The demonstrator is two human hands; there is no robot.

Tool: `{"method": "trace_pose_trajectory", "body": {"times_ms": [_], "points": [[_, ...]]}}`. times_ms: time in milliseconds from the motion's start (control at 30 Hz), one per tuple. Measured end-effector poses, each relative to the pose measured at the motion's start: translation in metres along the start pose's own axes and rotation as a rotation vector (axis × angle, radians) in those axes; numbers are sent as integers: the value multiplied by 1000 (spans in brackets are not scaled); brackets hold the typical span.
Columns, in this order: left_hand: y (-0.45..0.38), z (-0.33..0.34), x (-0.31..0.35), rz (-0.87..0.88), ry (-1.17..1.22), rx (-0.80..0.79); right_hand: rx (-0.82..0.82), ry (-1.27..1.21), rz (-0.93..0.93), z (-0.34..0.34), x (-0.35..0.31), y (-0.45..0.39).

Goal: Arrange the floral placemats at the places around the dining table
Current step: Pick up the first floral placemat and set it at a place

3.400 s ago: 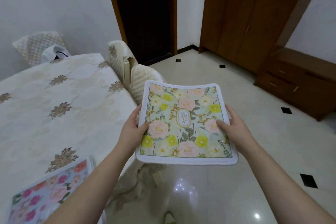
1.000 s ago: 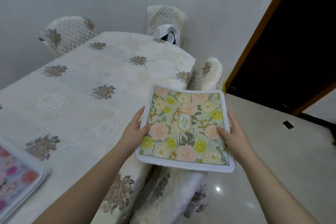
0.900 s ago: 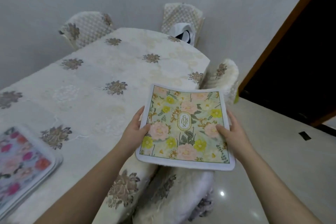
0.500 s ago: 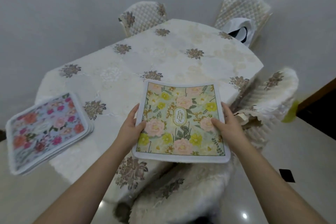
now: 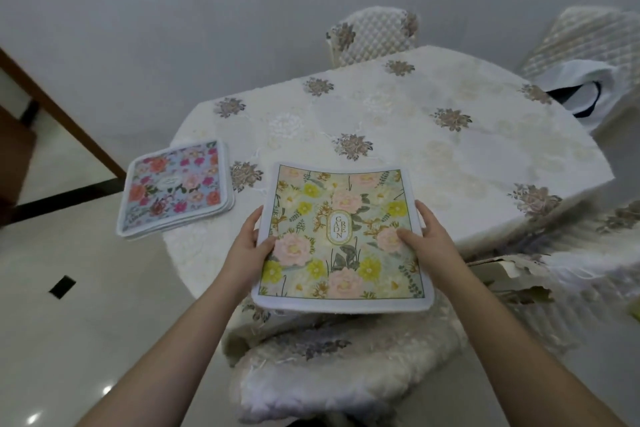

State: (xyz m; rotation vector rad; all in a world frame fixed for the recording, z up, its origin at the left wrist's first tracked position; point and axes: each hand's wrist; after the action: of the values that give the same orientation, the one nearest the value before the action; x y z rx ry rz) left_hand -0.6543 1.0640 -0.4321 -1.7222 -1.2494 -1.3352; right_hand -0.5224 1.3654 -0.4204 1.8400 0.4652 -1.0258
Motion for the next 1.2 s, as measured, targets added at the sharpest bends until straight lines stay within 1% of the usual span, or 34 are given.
{"method": "trace_pose_trajectory", "body": {"times_ms": [167,333,400,500,600,733,1067,1200], "points": [[6,-33,-33,-49,27,75,-97,91,35,40,-5,-20],[1,-57,-69,-80,49,136,-136,171,50,79,-9,-40],[-2,-59,-81,-95,86,147,-105,239,38,91,-11,-52],[-9,-57,-96,-129,124,162,-6,355,5,105,-13,-70],[-18,-55,-105,-156,119,186,60,390,-16,115,-11,-84],[-33,-50,-110,-154,67,208,75,394,10,116,-9,-106],[-49,-10,-118,-176,-49,233,7,429,-32,92,-6,-161],[-48,-2,-121,-177,-135,245,24,523,-89,88,-2,-173]]}}
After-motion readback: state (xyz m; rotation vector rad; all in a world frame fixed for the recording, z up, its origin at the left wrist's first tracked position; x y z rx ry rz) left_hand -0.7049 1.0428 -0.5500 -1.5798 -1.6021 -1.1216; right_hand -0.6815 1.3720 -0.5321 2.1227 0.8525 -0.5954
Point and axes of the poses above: each hand's wrist, its own y-axis away from the middle knuckle, its own z-axis out of the palm, x = y × z, and after that the axes turned 12 degrees about z, right-handed
